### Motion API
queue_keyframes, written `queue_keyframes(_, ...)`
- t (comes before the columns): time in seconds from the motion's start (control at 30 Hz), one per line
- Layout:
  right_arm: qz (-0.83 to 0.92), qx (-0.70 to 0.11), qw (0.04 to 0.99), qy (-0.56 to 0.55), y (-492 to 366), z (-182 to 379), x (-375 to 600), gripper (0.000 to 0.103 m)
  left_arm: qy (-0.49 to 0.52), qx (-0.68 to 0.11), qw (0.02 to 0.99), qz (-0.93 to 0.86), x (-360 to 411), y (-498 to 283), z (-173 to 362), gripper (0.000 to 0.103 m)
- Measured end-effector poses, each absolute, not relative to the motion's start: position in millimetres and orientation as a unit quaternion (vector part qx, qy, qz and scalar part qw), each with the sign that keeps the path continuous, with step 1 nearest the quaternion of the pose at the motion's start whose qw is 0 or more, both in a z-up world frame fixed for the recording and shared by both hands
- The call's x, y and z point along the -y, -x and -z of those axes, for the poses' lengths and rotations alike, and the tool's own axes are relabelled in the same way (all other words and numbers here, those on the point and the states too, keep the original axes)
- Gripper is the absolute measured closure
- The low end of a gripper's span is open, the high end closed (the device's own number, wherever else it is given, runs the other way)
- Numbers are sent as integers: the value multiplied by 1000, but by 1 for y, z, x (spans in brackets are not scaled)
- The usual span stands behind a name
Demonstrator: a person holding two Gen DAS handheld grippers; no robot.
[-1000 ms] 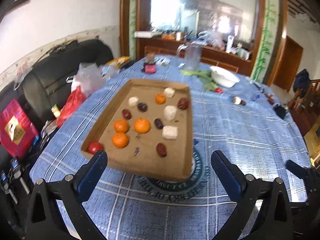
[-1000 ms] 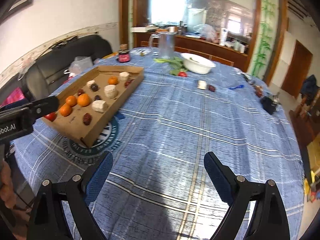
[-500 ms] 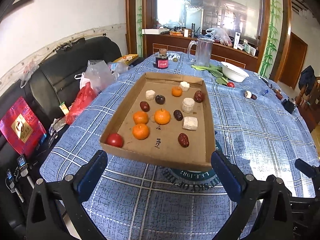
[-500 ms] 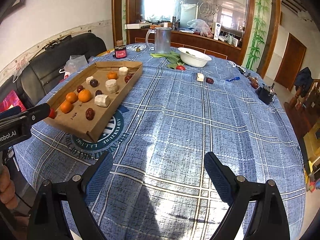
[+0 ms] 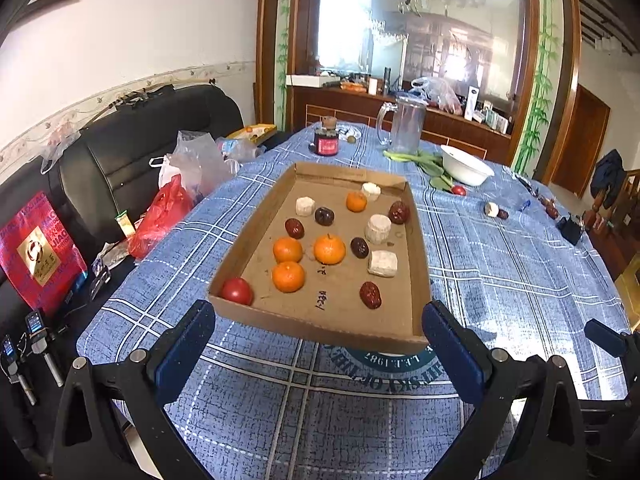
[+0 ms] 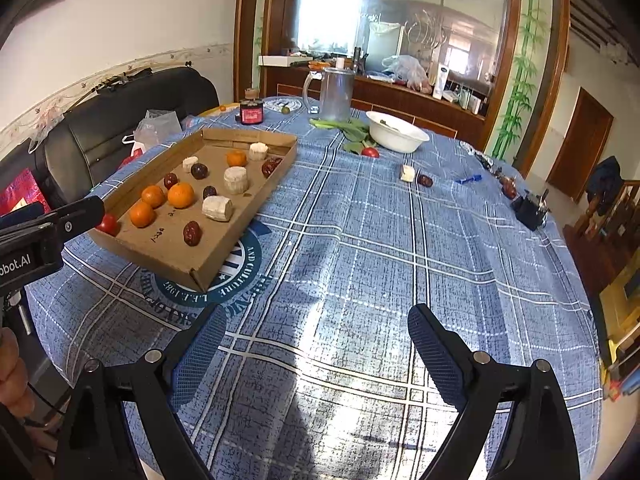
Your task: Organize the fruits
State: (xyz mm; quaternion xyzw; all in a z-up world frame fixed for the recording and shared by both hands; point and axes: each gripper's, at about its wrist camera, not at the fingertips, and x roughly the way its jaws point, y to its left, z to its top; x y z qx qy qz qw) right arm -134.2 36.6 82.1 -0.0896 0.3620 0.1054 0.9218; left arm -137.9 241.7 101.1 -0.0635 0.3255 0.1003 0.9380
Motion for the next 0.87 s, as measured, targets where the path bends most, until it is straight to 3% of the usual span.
queue_keyframes(0.87,-105,-328,935,80,134,-97,-44,8,49,-318,941,-106,-245,144,-95,0)
